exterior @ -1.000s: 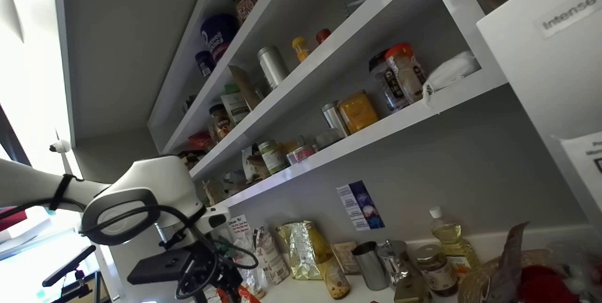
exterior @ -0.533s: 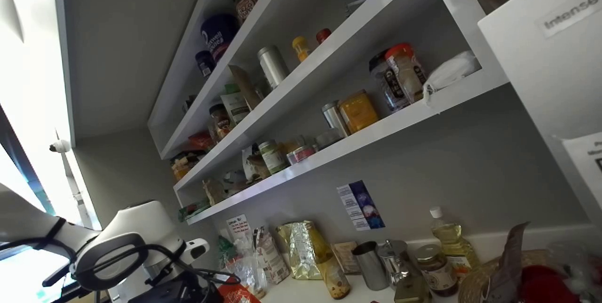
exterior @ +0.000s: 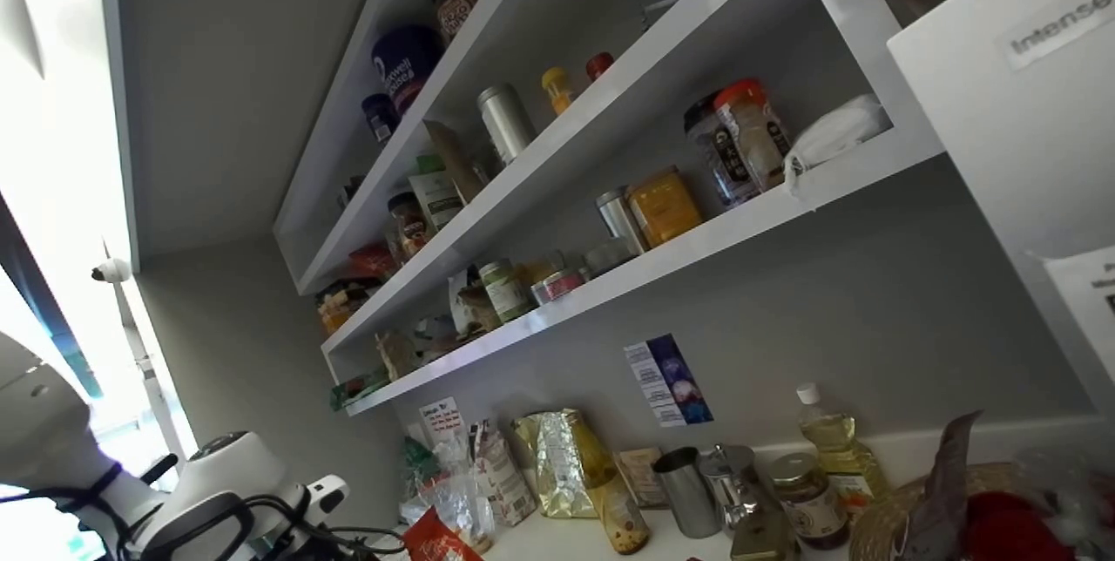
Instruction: Move the orange packet to the right side of the bottom shelf
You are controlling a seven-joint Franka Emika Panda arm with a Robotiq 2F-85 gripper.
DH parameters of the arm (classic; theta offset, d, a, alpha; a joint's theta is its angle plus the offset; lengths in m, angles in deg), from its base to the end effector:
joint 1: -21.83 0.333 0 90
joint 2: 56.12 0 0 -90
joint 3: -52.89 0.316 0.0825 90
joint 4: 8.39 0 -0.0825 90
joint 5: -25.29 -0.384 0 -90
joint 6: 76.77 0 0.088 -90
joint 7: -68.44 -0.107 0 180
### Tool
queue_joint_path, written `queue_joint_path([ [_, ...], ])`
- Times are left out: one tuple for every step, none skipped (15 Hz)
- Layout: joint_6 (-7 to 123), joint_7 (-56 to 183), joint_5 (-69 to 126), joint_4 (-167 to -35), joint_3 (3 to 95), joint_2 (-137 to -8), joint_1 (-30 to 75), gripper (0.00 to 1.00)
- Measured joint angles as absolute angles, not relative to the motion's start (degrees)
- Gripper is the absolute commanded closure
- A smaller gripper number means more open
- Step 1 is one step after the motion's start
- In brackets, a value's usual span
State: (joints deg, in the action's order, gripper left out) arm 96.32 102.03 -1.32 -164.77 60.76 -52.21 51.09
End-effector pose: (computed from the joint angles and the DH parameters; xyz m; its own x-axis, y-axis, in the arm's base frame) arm 0.3589 0.2291 0.2787 0.6582 0.6581 0.3656 0.7057 -0.7085 0.0046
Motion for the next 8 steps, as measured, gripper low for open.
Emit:
queue_joint_path([
  [99.12, 100.93, -2.60, -163.81, 61.72, -54.38, 52.26, 0.00],
  [102.18, 99.89, -4.07, -162.54, 62.58, -56.83, 53.21, 0.00],
  [105.56, 98.85, -5.28, -161.02, 63.31, -59.55, 53.94, 0.00],
  [109.23, 97.74, -6.18, -159.29, 64.01, -62.49, 54.39, 0.00],
  [112.55, 94.31, -3.90, -157.57, 64.81, -65.53, 54.02, 0.00],
  [115.49, 91.78, -3.31, -155.78, 65.10, -68.69, 54.07, 0.00],
  [118.16, 91.04, -3.77, -153.86, 65.11, -71.83, 54.41, 0.00],
  [120.46, 90.22, -3.81, -151.88, 65.10, -74.90, 54.56, 0.00],
])
